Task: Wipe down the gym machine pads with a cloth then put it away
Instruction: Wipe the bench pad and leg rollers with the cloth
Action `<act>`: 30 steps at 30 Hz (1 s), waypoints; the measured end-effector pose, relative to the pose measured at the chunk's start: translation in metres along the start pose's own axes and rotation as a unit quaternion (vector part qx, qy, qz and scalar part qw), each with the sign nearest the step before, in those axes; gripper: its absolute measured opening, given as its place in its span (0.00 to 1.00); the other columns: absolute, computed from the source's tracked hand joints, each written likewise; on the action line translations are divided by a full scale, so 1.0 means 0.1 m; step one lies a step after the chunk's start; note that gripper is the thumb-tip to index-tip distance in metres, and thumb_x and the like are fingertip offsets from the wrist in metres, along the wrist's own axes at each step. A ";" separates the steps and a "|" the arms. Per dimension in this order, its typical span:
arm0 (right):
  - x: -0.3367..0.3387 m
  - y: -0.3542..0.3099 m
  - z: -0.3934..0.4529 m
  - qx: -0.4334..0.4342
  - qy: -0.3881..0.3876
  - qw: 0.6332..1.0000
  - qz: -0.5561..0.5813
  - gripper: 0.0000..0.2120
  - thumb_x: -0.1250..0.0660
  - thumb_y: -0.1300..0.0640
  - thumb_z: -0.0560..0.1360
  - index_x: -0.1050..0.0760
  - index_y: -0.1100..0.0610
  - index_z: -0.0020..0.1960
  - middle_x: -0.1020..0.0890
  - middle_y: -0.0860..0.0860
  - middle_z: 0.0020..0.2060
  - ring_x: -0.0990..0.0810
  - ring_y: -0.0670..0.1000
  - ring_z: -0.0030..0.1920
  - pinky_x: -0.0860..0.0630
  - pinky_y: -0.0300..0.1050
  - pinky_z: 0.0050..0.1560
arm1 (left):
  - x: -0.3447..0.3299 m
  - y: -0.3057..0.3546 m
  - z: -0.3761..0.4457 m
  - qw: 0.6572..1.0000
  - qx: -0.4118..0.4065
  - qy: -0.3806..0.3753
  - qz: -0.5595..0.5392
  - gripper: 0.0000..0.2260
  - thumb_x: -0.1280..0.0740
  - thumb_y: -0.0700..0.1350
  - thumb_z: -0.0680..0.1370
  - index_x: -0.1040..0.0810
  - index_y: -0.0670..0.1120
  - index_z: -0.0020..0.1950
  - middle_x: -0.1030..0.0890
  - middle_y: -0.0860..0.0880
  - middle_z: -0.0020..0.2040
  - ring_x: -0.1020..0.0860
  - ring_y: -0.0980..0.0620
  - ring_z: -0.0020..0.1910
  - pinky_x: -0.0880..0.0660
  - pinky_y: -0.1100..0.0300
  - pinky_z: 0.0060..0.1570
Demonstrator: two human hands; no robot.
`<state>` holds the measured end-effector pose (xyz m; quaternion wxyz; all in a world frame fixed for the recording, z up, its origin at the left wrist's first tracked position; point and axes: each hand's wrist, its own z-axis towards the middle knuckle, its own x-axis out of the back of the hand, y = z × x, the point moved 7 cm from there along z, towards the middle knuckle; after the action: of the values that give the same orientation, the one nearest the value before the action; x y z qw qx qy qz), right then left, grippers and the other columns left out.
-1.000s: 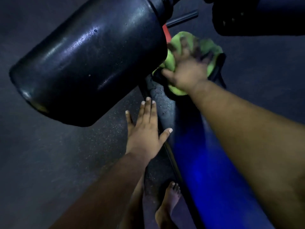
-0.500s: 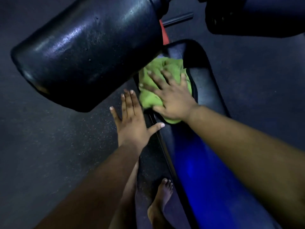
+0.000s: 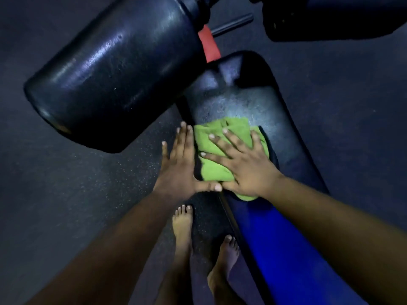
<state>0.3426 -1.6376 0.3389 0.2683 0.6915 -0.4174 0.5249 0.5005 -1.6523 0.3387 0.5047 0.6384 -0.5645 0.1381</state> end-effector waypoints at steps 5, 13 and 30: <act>0.30 0.60 0.72 -0.158 0.034 0.986 0.032 0.42 0.43 0.26 0.71 0.57 0.31 0.80 0.59 0.46 0.83 0.59 0.57 0.83 0.58 0.85 0.67 | 0.14 -0.06 0.21 0.998 -0.021 0.037 -0.051 0.59 0.54 0.84 0.65 0.68 0.47 0.82 0.70 0.49 0.81 0.69 0.55 0.79 0.64 0.39 0.79; 0.46 1.20 1.00 -0.193 0.035 0.979 0.055 0.38 0.49 0.30 0.70 0.47 0.34 0.80 0.46 0.50 0.83 0.50 0.59 0.82 0.52 0.79 0.72 | 0.08 -0.08 0.41 0.997 0.020 0.072 -0.023 0.54 0.62 0.81 0.69 0.64 0.45 0.83 0.65 0.48 0.83 0.62 0.52 0.82 0.61 0.41 0.78; 0.18 1.21 0.27 -0.433 0.003 0.897 0.084 0.41 0.51 0.25 0.74 0.62 0.36 0.81 0.61 0.54 0.83 0.60 0.62 0.82 0.61 0.84 0.68 | 0.22 0.00 0.61 0.996 -0.053 0.038 0.060 0.52 0.64 0.80 0.70 0.61 0.46 0.83 0.63 0.47 0.84 0.61 0.51 0.82 0.60 0.40 0.79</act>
<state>0.2540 -1.7256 0.3394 0.4978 0.4672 -0.6593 0.3150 0.4839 -1.7134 0.3272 0.5499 0.5699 -0.5887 0.1619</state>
